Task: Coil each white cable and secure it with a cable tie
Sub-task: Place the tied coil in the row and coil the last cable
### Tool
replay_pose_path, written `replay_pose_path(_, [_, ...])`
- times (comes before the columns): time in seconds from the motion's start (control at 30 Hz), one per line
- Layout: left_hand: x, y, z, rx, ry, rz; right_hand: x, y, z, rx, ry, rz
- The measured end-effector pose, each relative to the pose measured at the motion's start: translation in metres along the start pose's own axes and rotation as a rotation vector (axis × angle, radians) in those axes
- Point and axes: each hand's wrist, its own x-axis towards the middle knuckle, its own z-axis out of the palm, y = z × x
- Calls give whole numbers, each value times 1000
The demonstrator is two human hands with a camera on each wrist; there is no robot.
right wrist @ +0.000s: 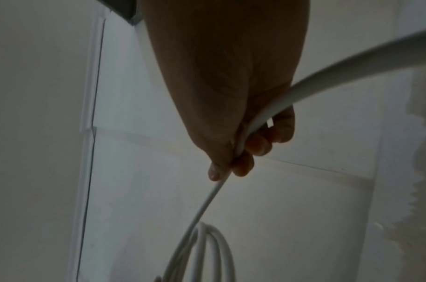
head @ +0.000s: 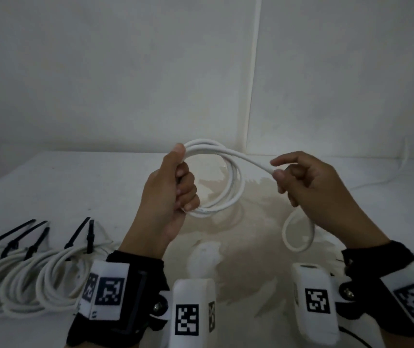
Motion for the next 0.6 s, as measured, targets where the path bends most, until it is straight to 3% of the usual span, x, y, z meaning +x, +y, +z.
replay_pose_path(0.13, [3,23,-19,-144,97,45,-3,9,1,-132,-46,-20])
replay_pose_path(0.23, [5,42,-37,-238,176,91,6,20,-10,-259,68,-67])
replay_pose_path(0.33, [1,52,-44,-248,230,159,18,25,-11,-500,207,-207])
replay_pose_path(0.47, [-4,62,-42,-192,315,317,22,16,16,-889,67,-488])
replay_pose_path(0.6, [-9,63,-34,-20,371,433,12,-3,46,-1027,-98,-717])
